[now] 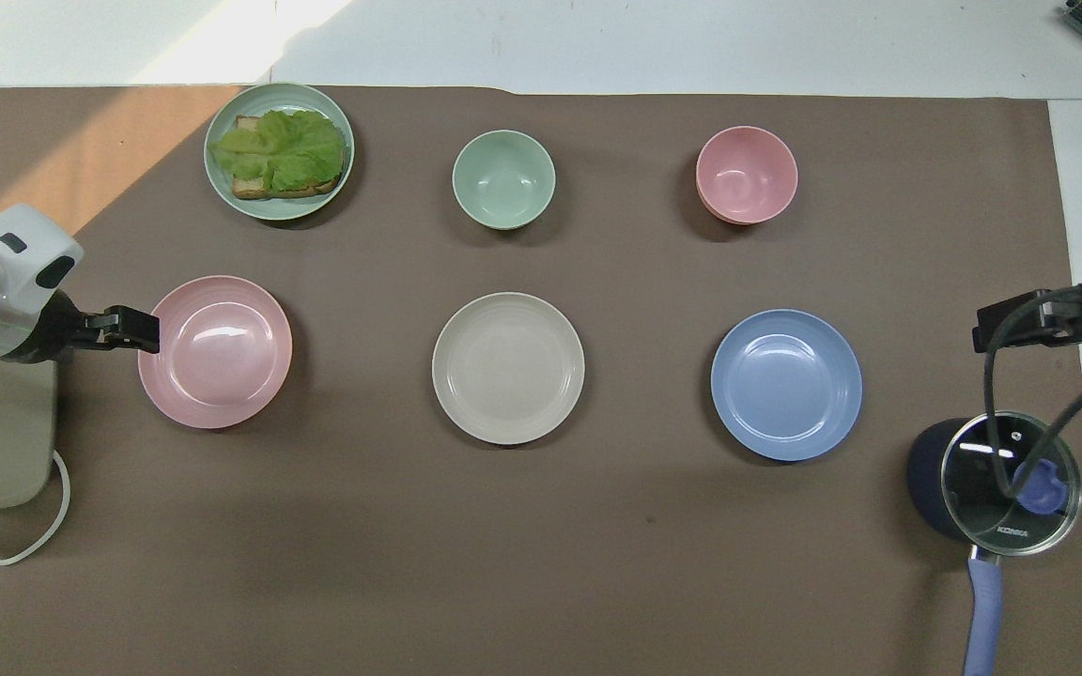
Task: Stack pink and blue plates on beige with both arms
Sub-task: 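Reach the left gripper to the pink plate rim and grasp it, then lift the pink plate with the left gripper onto the beige plate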
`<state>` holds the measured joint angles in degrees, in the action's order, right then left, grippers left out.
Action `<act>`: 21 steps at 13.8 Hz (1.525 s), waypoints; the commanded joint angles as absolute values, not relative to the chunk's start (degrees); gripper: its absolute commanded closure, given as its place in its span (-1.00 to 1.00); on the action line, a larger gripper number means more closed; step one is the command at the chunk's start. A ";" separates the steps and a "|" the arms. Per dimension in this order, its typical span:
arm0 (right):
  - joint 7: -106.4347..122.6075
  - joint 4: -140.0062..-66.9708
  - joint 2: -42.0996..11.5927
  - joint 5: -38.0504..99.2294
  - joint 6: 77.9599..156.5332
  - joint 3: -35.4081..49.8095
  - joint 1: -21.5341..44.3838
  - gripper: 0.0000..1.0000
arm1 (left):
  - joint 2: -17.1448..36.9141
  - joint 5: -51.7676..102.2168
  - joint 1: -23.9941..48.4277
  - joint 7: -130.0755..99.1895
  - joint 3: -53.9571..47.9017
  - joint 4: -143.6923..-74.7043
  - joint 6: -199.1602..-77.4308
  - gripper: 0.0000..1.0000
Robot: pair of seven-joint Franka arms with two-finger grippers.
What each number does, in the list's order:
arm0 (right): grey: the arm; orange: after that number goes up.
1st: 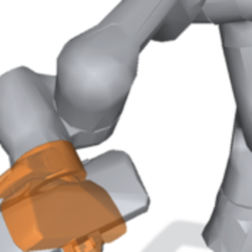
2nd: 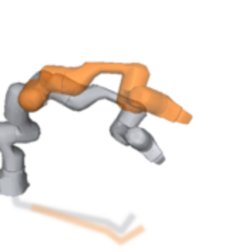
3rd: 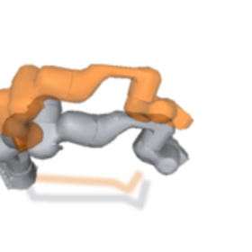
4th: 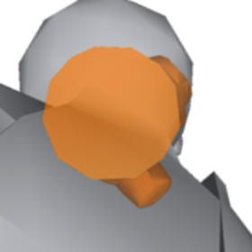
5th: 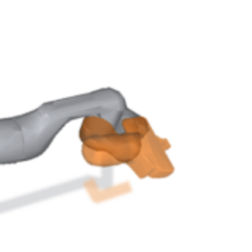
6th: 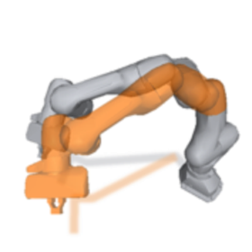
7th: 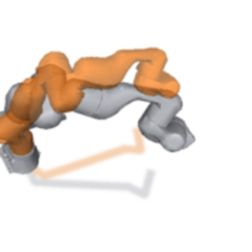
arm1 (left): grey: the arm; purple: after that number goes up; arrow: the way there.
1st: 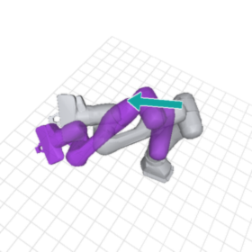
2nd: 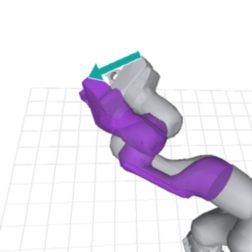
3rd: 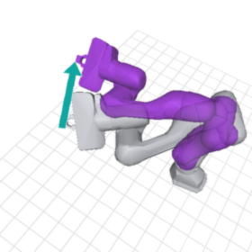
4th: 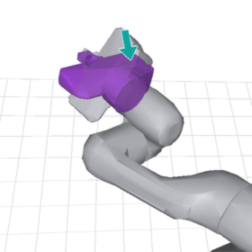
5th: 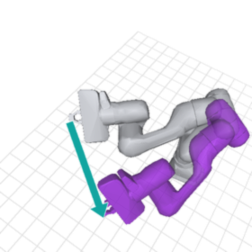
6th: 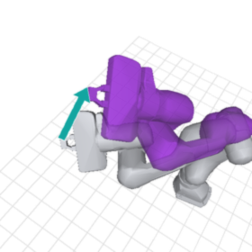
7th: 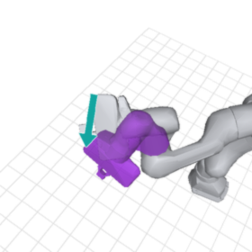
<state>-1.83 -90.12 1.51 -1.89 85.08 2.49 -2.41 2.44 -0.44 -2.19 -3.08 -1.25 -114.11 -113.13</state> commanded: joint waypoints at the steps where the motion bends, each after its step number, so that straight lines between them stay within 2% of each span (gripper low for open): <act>1: -2.55 -91.23 2.37 -2.02 86.04 3.25 -3.34 -1.00 | 7.10 0.09 -3.86 -2.81 -1.49 -115.31 -118.28 -1.00; 5: -2.55 -91.23 2.29 -2.02 86.04 3.25 -3.34 -1.00 | 9.67 0.09 -6.50 -2.64 -1.49 -118.29 -119.36 -1.00; 10: -2.72 -91.14 2.29 -2.02 86.04 3.25 -3.34 -1.00 | 8.00 2.20 -6.42 -3.07 -1.49 -123.30 -119.00 -1.00; 14: -2.73 -91.14 2.29 -2.02 86.04 3.25 -3.34 -1.00 | 8.00 4.13 -7.03 -3.25 -1.49 -123.40 -119.01 -1.00; 15: -2.72 -91.14 2.29 -2.02 86.04 3.25 -3.34 -1.00 | 8.00 4.13 -7.47 -3.16 -1.49 -123.40 -118.74 -0.59; 16: -2.72 -91.14 2.29 -2.02 86.04 3.16 -3.34 -1.00 | 8.00 4.22 -7.64 -2.90 -1.49 -123.40 -118.65 0.01; 17: -2.72 -91.14 2.29 -2.02 86.04 3.16 -3.34 -1.00 | 8.00 4.31 -7.65 -2.73 -1.49 -123.40 -118.65 0.42; 18: -2.72 -91.14 2.29 -2.02 86.04 3.16 -3.34 -1.00 | 8.00 4.31 -7.65 -2.90 -1.49 -123.40 -118.48 0.69; 21: -2.55 -91.14 2.29 -2.02 86.04 3.08 -3.34 -1.00 | 7.91 4.31 -7.91 -2.72 -1.49 -123.40 -117.42 0.97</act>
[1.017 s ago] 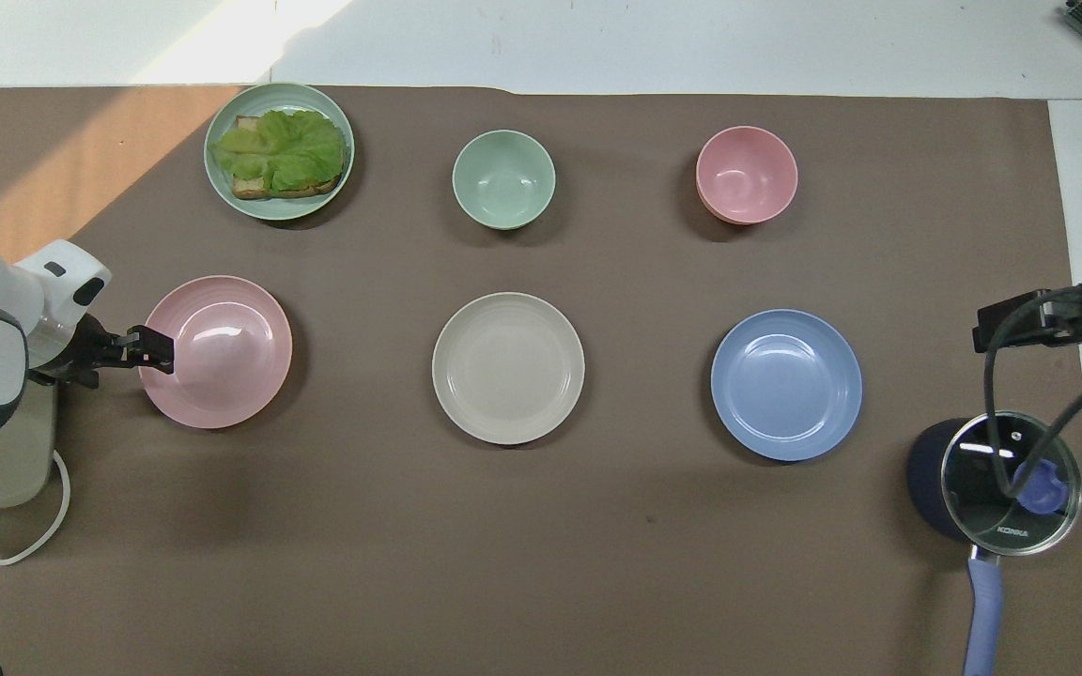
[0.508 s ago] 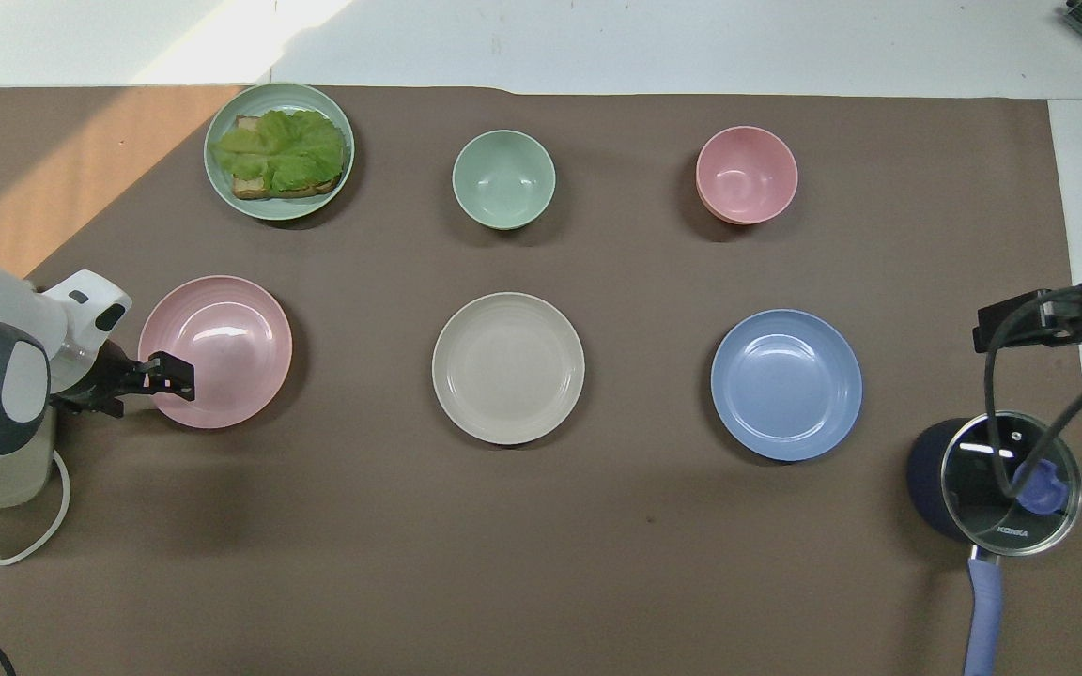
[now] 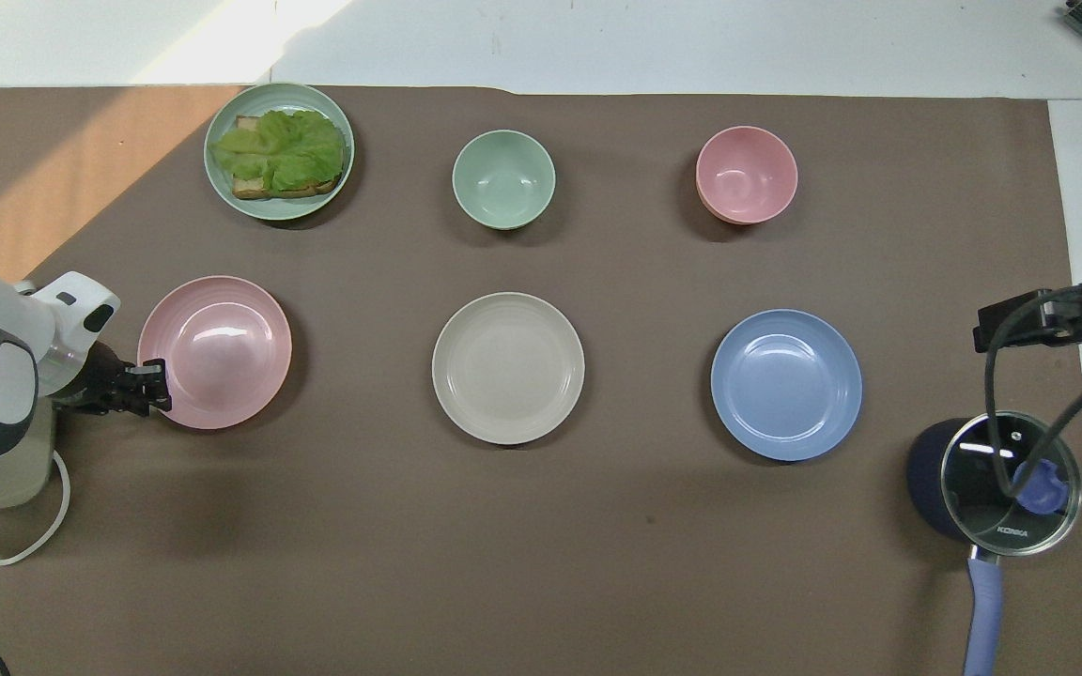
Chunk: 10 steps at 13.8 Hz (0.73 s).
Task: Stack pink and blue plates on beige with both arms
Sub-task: 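Lift the pink plate with the left gripper onto the beige plate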
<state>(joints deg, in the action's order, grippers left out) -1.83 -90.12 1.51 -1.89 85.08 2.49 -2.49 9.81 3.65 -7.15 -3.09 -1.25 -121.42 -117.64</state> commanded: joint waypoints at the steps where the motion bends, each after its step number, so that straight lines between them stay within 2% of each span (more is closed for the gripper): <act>1: -2.55 -91.14 2.29 -2.02 86.04 2.99 -3.34 -1.00 | 7.91 4.31 -7.91 -2.81 -1.49 -123.31 -116.99 1.00; 5: -2.55 -91.14 2.29 -2.02 86.04 2.99 -3.34 -1.00 | 8.35 4.83 -7.39 -3.16 -1.49 -120.33 -112.43 1.00; 10: -2.55 -91.14 2.29 -2.02 86.04 2.99 -3.34 -1.00 | 8.35 10.27 -7.03 -4.13 -1.84 -111.11 -99.95 1.00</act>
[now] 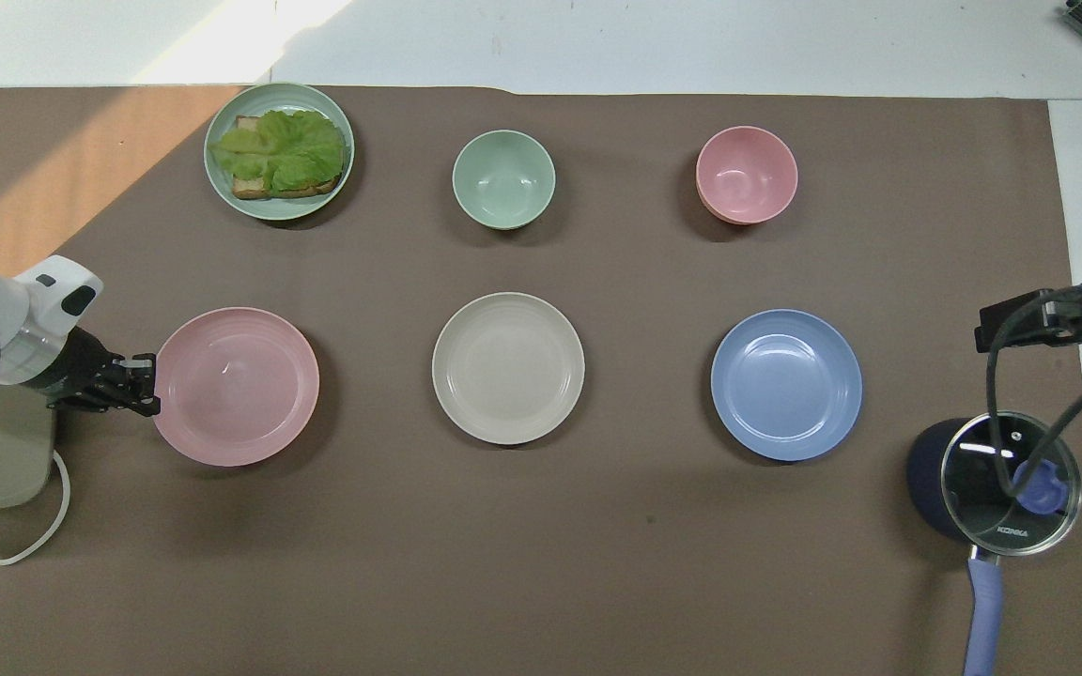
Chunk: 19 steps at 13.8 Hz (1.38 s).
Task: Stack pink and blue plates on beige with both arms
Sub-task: 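Lift the pink plate with the left gripper onto the beige plate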
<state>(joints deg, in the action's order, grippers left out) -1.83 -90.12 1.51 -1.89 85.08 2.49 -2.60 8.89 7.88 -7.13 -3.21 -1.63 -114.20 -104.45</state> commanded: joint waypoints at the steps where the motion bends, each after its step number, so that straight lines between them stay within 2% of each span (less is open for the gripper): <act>1: -2.46 -91.14 2.29 -2.02 86.04 2.99 -3.25 -1.00 | 8.18 11.33 -6.94 -5.52 -2.19 -109.96 -98.71 1.00; 5: -2.72 -91.14 2.29 -2.02 86.04 3.08 -3.34 -1.00 | 8.17 13.00 -2.13 -16.23 -4.30 -108.72 -99.04 1.00; 11: -2.81 -91.40 2.37 -2.02 86.13 3.08 -3.34 -1.00 | 8.35 17.57 14.13 -34.87 -4.31 -109.95 -111.69 1.00; 15: -2.81 -91.58 2.46 -2.02 86.65 2.99 -3.34 -1.00 | 10.37 17.93 22.31 -38.32 -4.31 -113.98 -121.61 1.00; 17: -2.90 -91.67 2.46 -2.02 87.45 2.99 -3.34 -1.00 | 10.20 17.93 22.76 -38.15 -4.31 -115.92 -123.75 1.00; 18: -2.90 -91.67 2.46 -2.02 87.45 2.99 -3.34 -1.00 | 10.20 17.93 22.68 -38.06 -4.31 -115.84 -123.92 0.66; 19: -2.90 -91.67 2.46 -1.93 87.45 2.99 -3.34 -1.00 | 10.28 17.93 22.68 -37.97 -4.31 -115.75 -124.10 -0.34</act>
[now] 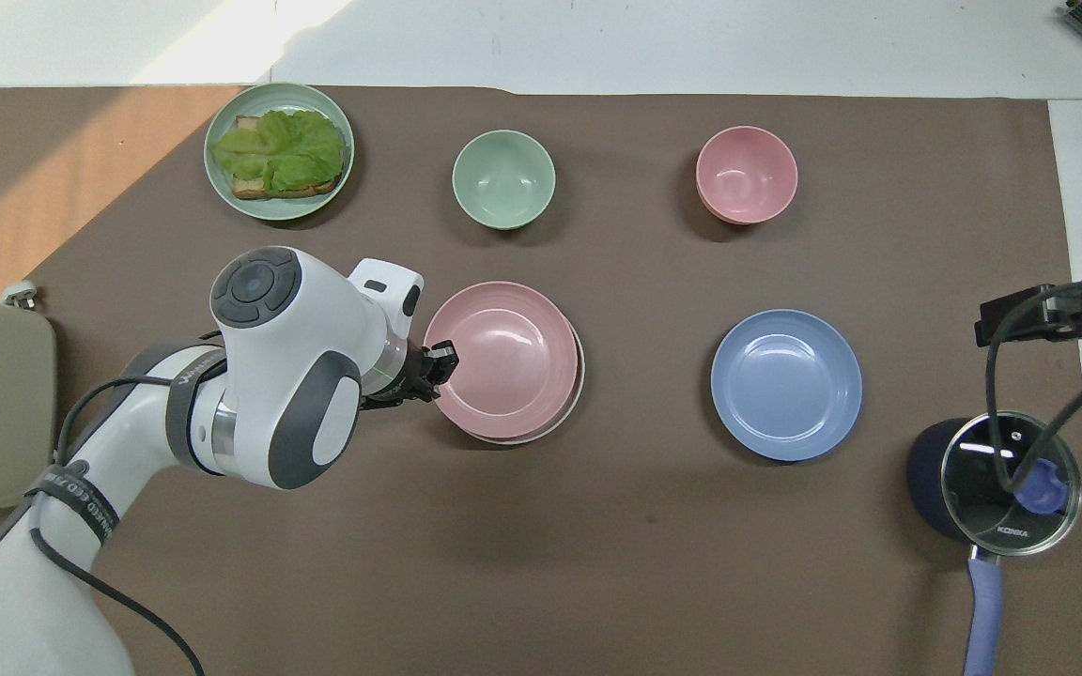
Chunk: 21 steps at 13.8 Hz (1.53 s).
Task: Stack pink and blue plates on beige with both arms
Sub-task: 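Lift the pink plate with the left gripper onto the beige plate, then open the left gripper and withdraw while the right gripper reaches the blue plate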
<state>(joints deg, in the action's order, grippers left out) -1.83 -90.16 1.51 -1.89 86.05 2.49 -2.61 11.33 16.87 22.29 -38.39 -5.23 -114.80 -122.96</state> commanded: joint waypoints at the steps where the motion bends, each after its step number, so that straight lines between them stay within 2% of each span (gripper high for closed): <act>1: -2.90 -91.67 2.46 -1.93 87.45 2.99 -3.34 -1.00 | 10.37 17.93 22.68 -38.58 -4.22 -115.40 -124.01 -0.84; 2: -2.99 -91.67 2.46 -1.93 87.71 2.99 -3.34 -1.00 | 10.46 17.84 22.15 -38.15 -4.22 -115.23 -124.01 -1.00; 5: -2.81 -93.42 2.90 -1.93 92.53 2.81 -3.43 -1.00 | 10.28 15.48 20.14 -37.71 -3.17 -114.70 -121.91 -1.00; 8: -2.64 -93.69 2.29 -1.93 93.51 2.81 -3.34 -1.00 | 9.75 6.60 13.82 -33.08 -3.08 -113.21 -118.48 -1.00; 10: -2.46 -95.52 1.93 -1.93 97.97 2.81 -3.43 -1.00 | 9.41 4.15 10.21 -25.78 -2.90 -112.94 -118.48 -1.00; 15: -1.85 -104.57 -0.43 -1.93 108.34 2.72 -4.83 -1.00 | 3.26 0.18 2.04 -7.60 -2.90 -110.84 -114.11 -1.00; 18: 0.70 -112.12 -4.21 -1.32 120.37 2.72 -6.67 -1.00 | 0.79 0.09 -1.14 -0.27 -2.90 -106.02 -107.86 -1.00; 21: 2.98 -119.60 -6.14 -0.70 130.58 2.81 -8.69 -1.00 | 2.19 0.09 -1.32 -0.26 -2.99 -95.39 -98.90 -1.00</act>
